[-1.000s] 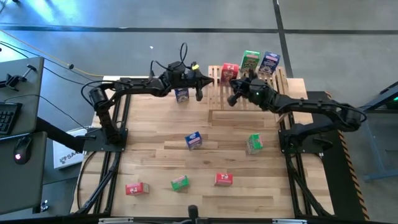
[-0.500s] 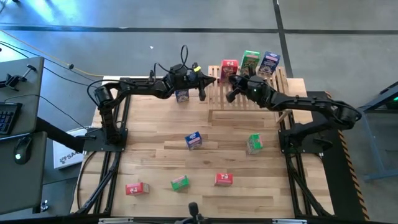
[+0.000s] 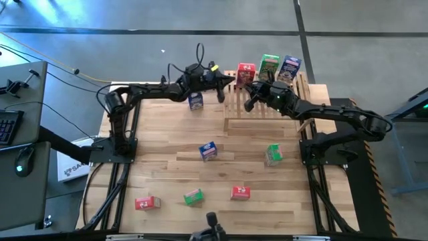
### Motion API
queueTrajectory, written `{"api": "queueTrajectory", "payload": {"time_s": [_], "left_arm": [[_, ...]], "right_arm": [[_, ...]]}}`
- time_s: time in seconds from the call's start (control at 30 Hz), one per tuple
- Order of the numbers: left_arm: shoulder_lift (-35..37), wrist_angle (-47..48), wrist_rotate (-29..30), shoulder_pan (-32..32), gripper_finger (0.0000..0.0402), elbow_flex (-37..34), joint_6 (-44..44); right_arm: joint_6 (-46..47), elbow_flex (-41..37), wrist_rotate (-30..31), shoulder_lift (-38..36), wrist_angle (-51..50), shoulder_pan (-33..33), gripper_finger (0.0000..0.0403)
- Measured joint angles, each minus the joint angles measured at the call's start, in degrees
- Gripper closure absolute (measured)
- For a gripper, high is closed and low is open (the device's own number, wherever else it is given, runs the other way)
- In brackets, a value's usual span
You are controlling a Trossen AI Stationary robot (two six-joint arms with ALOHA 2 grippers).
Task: Stack cereal on shelf
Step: Put the top left red cereal box on the shelf
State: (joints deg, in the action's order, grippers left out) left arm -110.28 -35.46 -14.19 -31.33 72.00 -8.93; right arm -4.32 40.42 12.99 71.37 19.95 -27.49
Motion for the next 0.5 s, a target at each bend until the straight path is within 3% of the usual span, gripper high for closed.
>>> {"api": "queueTrajectory", "payload": {"time_s": [0.17,0.5], "left_arm": [[-2.95,2.86,-0.57,-0.18,0.0401,3.79,0.92],[-3.41,3.63,-0.29,-0.26,0.0401,4.42,1.22]], "right_arm": [[-0.17,0.02,-0.92,1.22,1.94,-0.32,0.0391],[-0.17,0.02,-1.07,2.95,4.3,-4.77,0.0391]]}}
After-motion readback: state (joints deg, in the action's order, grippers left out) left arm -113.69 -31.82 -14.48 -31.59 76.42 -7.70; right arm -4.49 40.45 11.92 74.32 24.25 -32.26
